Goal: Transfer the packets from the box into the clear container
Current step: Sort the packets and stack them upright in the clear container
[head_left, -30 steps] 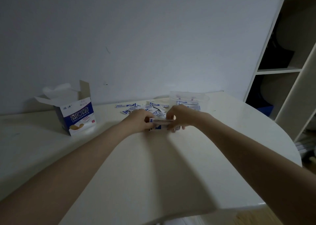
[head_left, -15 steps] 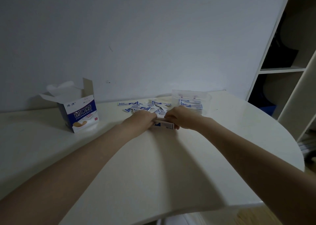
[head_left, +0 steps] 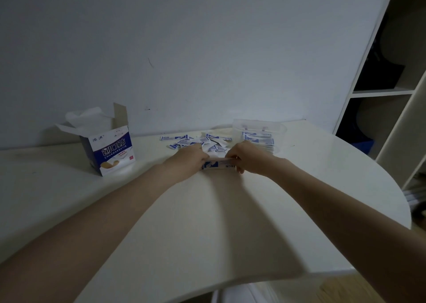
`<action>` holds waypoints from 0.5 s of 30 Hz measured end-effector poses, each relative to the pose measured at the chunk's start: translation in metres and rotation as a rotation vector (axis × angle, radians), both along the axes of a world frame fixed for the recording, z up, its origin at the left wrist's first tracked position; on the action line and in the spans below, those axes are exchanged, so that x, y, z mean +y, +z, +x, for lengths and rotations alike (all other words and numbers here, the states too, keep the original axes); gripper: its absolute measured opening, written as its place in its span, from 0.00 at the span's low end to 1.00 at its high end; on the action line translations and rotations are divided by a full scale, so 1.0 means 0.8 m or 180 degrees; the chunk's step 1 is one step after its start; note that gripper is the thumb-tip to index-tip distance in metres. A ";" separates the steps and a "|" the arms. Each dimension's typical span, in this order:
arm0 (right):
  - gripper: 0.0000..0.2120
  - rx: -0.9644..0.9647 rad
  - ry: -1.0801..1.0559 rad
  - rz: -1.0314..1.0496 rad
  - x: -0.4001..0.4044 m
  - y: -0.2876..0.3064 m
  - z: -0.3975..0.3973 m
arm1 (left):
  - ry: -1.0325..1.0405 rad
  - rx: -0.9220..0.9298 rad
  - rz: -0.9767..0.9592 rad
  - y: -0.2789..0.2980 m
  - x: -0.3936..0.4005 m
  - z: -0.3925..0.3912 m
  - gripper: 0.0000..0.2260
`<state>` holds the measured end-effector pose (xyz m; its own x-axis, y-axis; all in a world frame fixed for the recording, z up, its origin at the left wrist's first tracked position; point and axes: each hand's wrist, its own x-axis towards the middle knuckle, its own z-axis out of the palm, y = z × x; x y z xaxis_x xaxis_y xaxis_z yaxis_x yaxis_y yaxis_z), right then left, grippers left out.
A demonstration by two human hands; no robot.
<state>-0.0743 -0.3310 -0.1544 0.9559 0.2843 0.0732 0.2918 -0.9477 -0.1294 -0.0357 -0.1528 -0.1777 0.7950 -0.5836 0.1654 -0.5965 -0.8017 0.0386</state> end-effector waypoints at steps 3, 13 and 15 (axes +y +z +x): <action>0.08 0.0049 -0.0012 -0.0027 -0.002 -0.001 0.000 | -0.0005 0.0599 -0.0728 0.007 0.003 -0.004 0.11; 0.07 -0.0539 -0.0844 0.1845 -0.069 0.081 0.039 | 0.0380 0.1384 -0.3057 0.092 -0.050 0.032 0.06; 0.08 -0.0431 -0.1224 0.2270 -0.089 0.093 0.047 | 0.0537 0.1108 -0.2893 0.105 -0.081 0.044 0.07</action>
<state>-0.0367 -0.4019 -0.0802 0.9470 -0.2198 0.2344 0.0199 -0.6880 -0.7254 -0.0007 -0.2177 -0.0939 0.9454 -0.2249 0.2357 -0.3157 -0.4536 0.8334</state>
